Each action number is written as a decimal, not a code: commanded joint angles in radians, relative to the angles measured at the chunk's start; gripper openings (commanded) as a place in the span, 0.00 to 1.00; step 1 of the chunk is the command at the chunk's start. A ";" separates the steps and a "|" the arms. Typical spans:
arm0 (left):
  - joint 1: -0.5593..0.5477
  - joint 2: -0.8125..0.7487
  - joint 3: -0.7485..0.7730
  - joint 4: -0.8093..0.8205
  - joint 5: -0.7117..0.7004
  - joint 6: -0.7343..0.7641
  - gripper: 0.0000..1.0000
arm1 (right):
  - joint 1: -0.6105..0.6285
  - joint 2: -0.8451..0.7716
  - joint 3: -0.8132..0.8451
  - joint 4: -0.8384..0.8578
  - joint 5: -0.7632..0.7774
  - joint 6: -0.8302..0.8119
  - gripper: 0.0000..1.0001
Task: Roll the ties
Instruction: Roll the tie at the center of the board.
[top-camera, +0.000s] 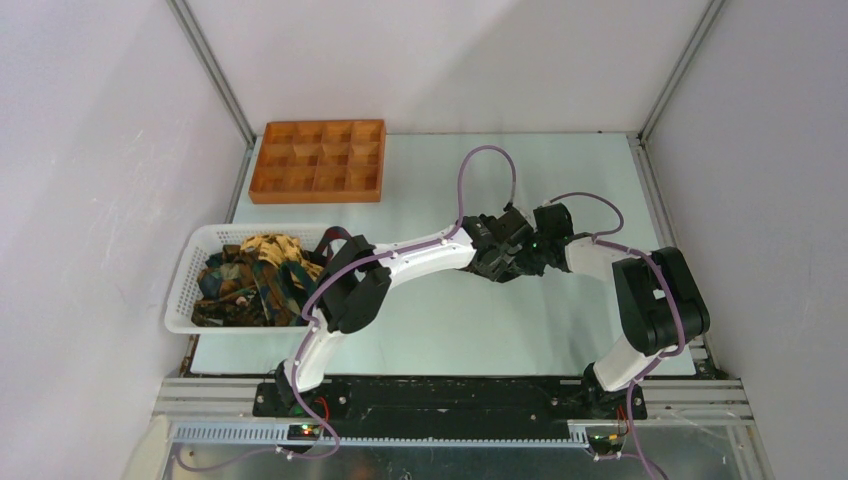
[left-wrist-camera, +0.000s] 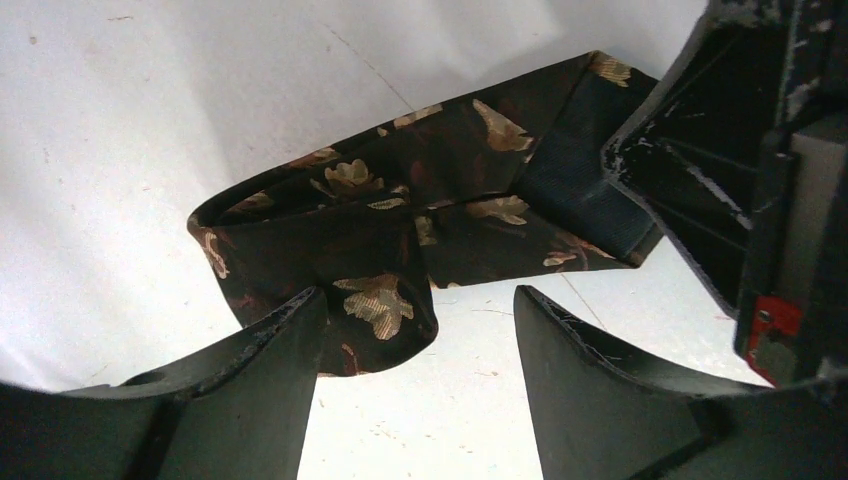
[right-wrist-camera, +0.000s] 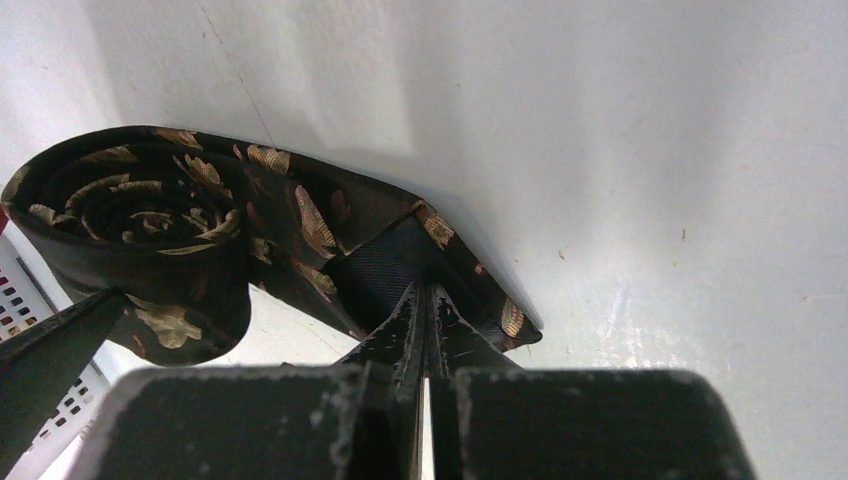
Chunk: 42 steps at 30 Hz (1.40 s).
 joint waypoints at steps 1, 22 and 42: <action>0.003 0.005 0.014 0.032 0.076 -0.040 0.73 | -0.011 0.033 0.007 -0.036 0.077 -0.034 0.00; 0.038 -0.031 -0.058 0.072 0.075 -0.092 0.73 | -0.012 0.022 0.007 -0.036 0.079 -0.035 0.00; 0.076 -0.320 -0.102 0.134 0.019 -0.103 0.74 | -0.014 -0.085 0.019 -0.030 0.050 -0.066 0.00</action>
